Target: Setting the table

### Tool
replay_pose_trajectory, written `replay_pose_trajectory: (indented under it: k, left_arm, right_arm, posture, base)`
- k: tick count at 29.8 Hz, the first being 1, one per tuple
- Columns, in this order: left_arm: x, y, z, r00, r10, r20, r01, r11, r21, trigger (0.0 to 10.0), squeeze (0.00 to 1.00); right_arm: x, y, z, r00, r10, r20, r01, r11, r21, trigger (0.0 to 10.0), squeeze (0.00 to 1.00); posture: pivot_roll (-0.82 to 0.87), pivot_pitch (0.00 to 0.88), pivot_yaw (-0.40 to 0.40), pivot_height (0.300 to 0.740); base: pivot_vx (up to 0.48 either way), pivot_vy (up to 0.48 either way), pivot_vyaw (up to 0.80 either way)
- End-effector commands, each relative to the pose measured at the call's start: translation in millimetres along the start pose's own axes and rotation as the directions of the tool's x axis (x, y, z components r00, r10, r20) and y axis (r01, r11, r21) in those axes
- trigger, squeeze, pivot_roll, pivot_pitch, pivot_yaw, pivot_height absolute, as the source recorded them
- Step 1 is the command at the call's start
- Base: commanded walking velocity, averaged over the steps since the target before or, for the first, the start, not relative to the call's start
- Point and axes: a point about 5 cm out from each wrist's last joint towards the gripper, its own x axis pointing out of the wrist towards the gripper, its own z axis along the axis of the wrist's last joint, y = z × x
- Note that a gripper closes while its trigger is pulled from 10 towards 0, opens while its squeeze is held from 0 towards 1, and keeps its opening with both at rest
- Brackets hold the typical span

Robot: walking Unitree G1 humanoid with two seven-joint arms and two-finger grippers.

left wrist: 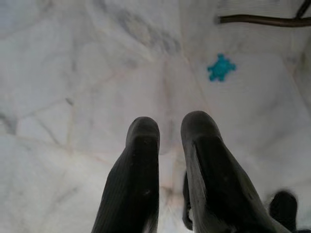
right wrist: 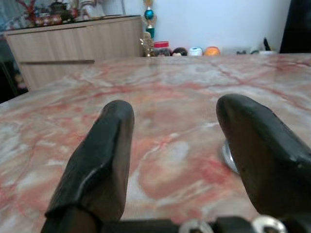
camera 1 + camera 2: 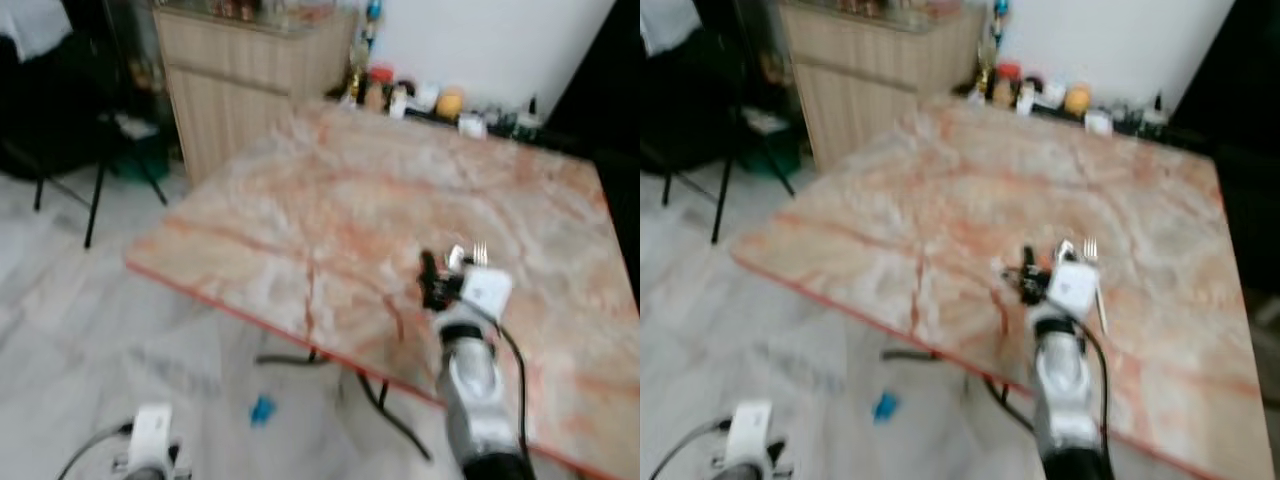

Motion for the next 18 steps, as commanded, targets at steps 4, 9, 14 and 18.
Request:
replay_pose_trajectory:
  k: [4,9,14,18]
  left_arm:
    - [-0.2,-11.7,-3.0,1.0,-0.026,-0.009,0.026,1.0,-0.01,10.0,0.0]
    - [0.0,-11.9,-2.9,1.0,-0.026,-0.012,0.026,1.0,-0.006,10.0,0.0]
    - [0.1,-12.9,-2.1,1.0,-0.029,-0.007,0.029,1.0,-0.006,10.0,0.0]
    - [0.1,-13.2,-1.9,1.0,-0.03,-0.006,0.03,1.0,-0.007,10.0,0.0]
  right_arm:
    - [-0.8,-16.7,-3.4,0.998,-0.053,-0.029,0.052,0.998,-0.022,10.0,0.0]
    - [-1.0,-15.6,-3.0,0.999,-0.047,-0.024,0.047,0.999,-0.026,10.0,0.0]
    - [-1.9,-16.4,-8.7,0.996,-0.05,-0.07,0.046,0.998,-0.049,10.0,0.0]
    - [-2.1,-17.1,-10.1,0.996,-0.049,-0.077,0.045,0.998,-0.052,10.0,0.0]
  posture:
    - [0.1,0.0,-0.054,0.74]
    - [0.1,0.0,-0.054,0.74]
    - [0.1,0.0,-0.053,0.74]
    - [0.1,0.0,-0.053,0.74]
  base:
    - [0.288,0.0,-0.71]
    - [0.169,0.0,0.0]
    - [0.0,0.0,0.0]
    - [0.0,0.0,0.0]
